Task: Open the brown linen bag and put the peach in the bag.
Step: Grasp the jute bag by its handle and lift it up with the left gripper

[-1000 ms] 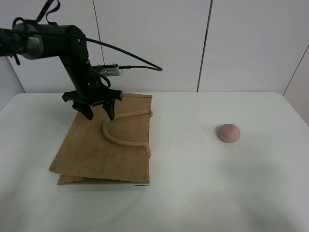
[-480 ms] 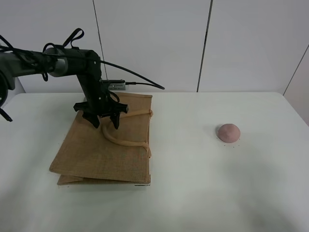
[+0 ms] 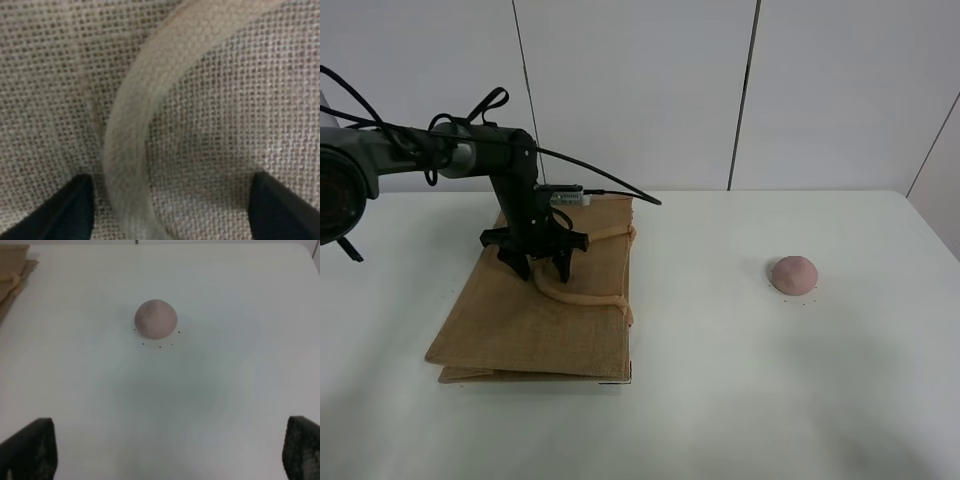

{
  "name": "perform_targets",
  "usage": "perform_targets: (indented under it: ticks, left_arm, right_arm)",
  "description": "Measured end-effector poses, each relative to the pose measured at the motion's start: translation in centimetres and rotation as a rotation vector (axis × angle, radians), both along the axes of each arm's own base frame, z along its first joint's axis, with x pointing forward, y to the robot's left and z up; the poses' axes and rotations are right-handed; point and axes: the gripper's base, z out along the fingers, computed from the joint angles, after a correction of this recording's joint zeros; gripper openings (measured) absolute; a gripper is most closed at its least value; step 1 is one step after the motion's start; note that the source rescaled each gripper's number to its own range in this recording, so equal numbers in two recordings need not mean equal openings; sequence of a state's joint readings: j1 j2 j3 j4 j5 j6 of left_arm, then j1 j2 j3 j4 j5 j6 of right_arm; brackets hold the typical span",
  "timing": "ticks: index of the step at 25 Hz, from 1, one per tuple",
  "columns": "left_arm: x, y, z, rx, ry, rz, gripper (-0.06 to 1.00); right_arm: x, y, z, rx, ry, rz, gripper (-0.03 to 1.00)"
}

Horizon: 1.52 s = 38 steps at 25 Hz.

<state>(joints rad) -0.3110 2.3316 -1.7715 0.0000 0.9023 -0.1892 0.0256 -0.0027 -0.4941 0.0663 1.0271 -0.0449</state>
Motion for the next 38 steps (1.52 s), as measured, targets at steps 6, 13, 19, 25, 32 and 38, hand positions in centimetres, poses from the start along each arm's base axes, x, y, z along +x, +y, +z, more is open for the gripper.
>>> perform_targets:
  ticks: [6,13,19,25,32,38]
  left_arm:
    - [0.0,0.1,-0.3,0.011,0.003,-0.005,0.63]
    - [0.1,0.2,-0.1,0.017,0.005,-0.004,0.0]
    - [-0.1,0.2,1.8,0.013,-0.005,-0.009,0.0]
    - [0.2,0.0,9.7,-0.007,-0.082,-0.066,0.0]
    - [-0.8,0.2,18.0,-0.067,-0.252,-0.095,0.0]
    - [-3.5,1.1,24.2,-0.097,-0.389,-0.119,0.0]
  right_arm:
    - [0.0,0.0,0.0,0.0,0.0,0.0,1.0]
    - [0.0,0.0,0.0,0.0,0.0,0.0,1.0]
    - [0.0,0.0,0.0,0.0,0.0,0.0,1.0]
    - [0.0,0.0,0.0,0.0,0.0,0.0,1.0]
    - [0.0,0.0,0.0,0.0,0.0,0.0,1.0]
    - [0.0,0.0,0.0,0.0,0.0,0.0,1.0]
